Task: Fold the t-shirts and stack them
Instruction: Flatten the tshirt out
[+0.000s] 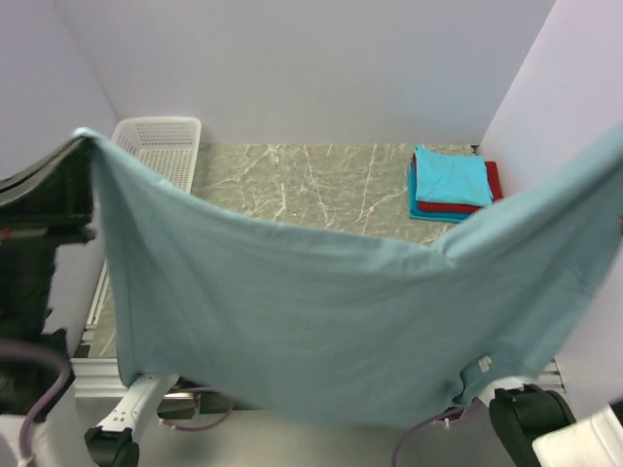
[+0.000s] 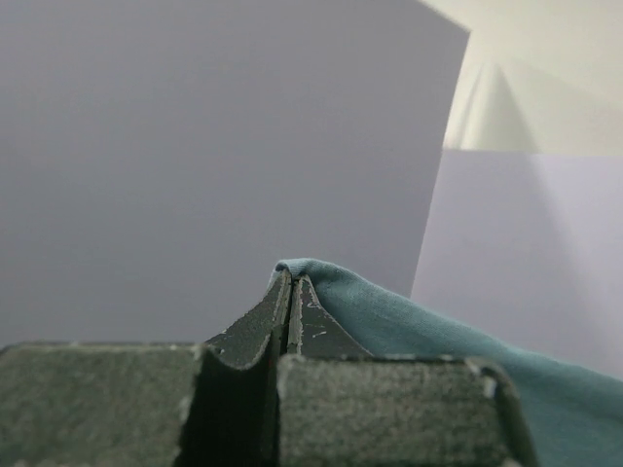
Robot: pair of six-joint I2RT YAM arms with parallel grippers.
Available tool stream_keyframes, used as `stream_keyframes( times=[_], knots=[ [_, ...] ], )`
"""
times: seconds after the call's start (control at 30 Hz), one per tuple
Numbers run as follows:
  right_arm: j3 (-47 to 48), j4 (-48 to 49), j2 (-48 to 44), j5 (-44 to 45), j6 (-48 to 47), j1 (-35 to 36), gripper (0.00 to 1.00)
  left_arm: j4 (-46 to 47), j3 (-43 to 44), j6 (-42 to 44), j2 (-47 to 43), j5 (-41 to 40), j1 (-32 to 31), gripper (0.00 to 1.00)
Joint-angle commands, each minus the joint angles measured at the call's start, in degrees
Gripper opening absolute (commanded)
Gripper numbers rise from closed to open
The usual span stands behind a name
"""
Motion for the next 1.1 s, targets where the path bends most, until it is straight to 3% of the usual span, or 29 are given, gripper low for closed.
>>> stream_keyframes(
  times=[0.0, 0.1, 0.3, 0.47, 0.6, 0.63, 0.73, 0.87, 1.07],
  knots=[
    [-4.35, -0.03, 6.68, -0.52, 0.57, -0.35, 0.0, 2.47, -7.67, 2.1, -0.9, -1.25, 0.12, 0.0],
    [-9.44, -0.3, 10.64, -2.81, 1.54, -0.35, 0.0, 5.1, -17.52, 2.89, -1.44, -2.13, 0.12, 0.0],
    [-25.7, 8.22, 16.96, -7.72, 4.26, -0.35, 0.0, 12.21, -36.42, 6.57, 2.86, -5.99, 0.12, 0.01],
    [-33.8, 15.34, 28.82, -10.1, 5.67, 0.0, 0.0, 21.0, -46.1, 9.3, 18.31, -11.18, 0.12, 0.0],
    [-27.33, 17.72, 44.62, -10.81, 5.32, 0.7, 0.0, 22.43, -41.21, 8.26, 38.42, -10.75, 1.0, 0.0],
    [-25.05, 17.64, 51.88, -11.24, 5.75, 0.62, 0.0, 21.55, -36.14, 8.51, 47.26, -10.84, 1.09, 0.0],
    [-14.77, 17.02, 65.16, -10.2, 6.55, 1.49, 0.0, 18.48, -26.2, 9.74, 61.08, -13.29, 1.18, 0.0],
    [-4.22, 17.54, 75.76, -7.48, 5.67, 2.99, 0.0, 18.12, -19.84, 10.63, 69.22, -17.43, 1.53, 0.0],
    [-5.15, 22.81, 79.03, -1.25, 3.38, 4.83, 0.0, 18.56, -15.87, 12.47, 72.83, -22.68, 1.88, 0.0]
  ],
)
